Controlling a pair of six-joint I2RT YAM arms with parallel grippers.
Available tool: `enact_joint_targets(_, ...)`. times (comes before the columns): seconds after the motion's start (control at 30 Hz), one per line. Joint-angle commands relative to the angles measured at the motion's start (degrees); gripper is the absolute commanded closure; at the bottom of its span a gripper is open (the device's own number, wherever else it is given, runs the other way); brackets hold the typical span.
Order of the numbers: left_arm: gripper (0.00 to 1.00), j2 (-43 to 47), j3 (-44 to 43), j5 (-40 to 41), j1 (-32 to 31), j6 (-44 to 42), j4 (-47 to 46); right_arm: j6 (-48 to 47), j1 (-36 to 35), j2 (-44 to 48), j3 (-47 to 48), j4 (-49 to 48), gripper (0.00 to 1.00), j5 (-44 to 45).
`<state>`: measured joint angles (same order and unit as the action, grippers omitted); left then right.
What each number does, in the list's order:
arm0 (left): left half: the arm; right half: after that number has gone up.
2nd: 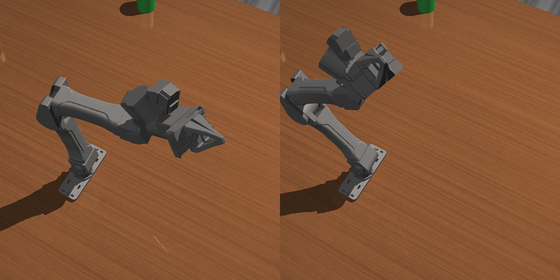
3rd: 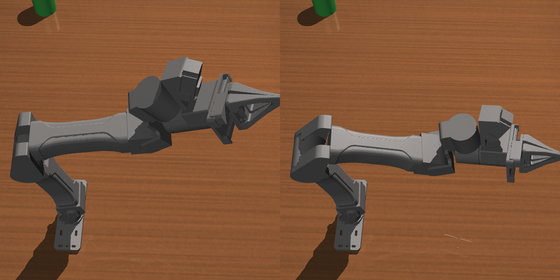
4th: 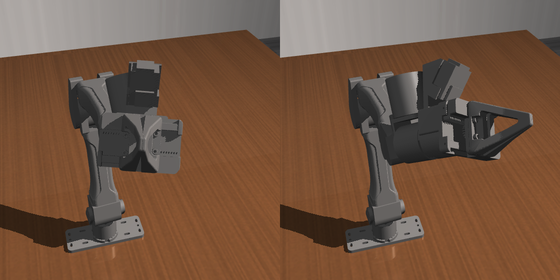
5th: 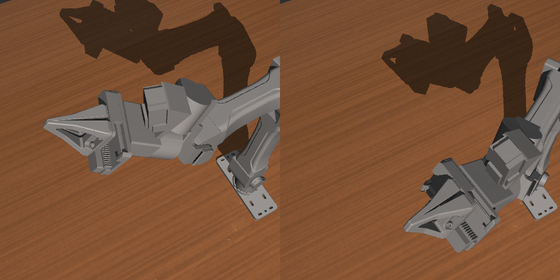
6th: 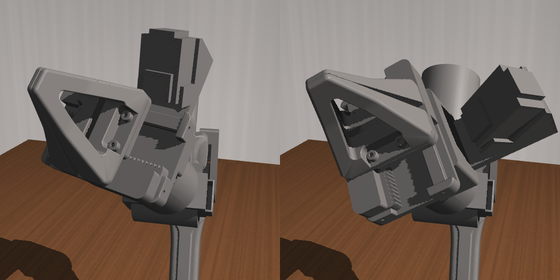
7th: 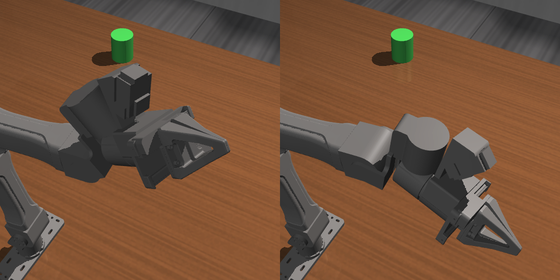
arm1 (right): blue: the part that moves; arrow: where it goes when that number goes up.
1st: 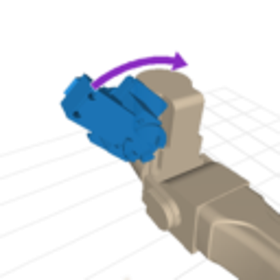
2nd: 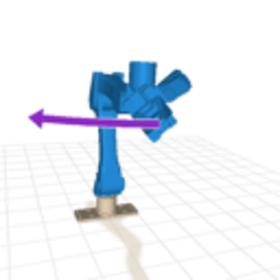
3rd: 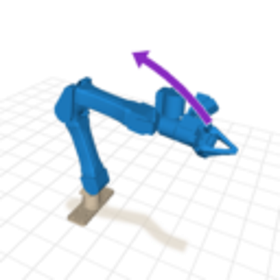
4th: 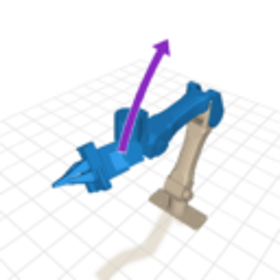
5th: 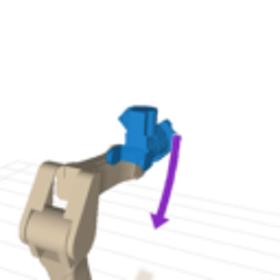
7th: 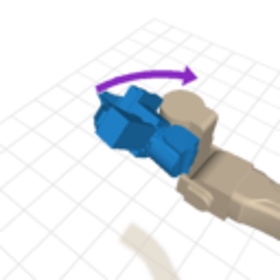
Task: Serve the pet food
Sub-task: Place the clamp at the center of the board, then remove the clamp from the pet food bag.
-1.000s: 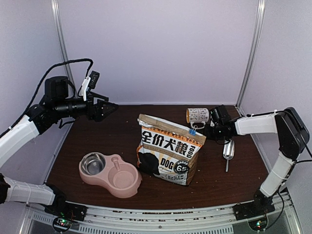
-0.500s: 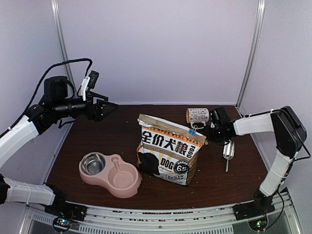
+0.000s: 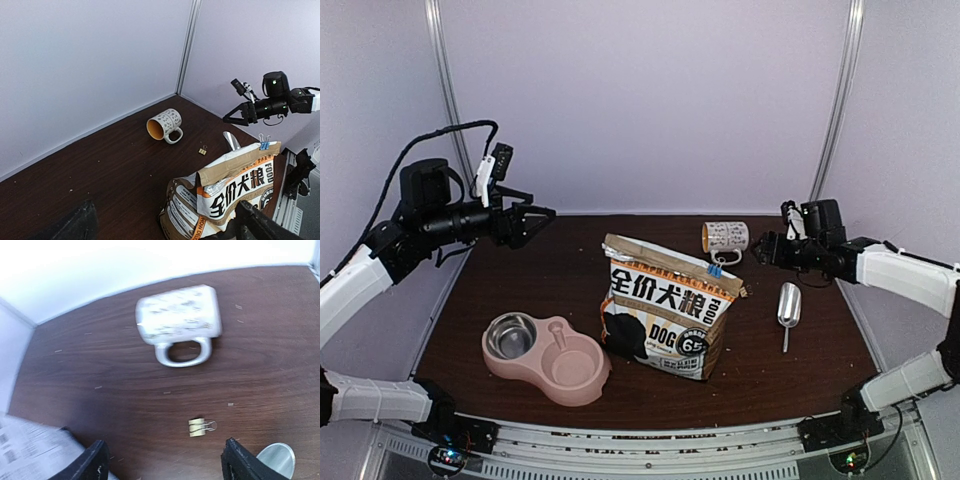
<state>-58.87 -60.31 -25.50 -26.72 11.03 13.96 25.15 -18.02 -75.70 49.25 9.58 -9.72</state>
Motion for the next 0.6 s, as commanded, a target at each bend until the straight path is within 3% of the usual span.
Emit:
enact_joint_targets(0.0, 0.02, 0.2, 0.6, 1.7, 0.1, -1.1, -3.3, -5.7, -1.4, 8.0, 1.4, 7.1, 0.19, -14.3)
enact_joint_targets(0.27, 0.02, -0.2, 0.4, 3.2, 0.0, -1.8, -2.7, -2.9, -11.4, 15.3, 8.9, 16.4, 0.16, -16.3)
enact_joint_targets(0.57, 0.02, -0.2, 0.3, 3.3, 0.0, -2.0, -2.4, -5.0, -19.3, 9.1, 17.7, 23.7, 0.13, -14.7)
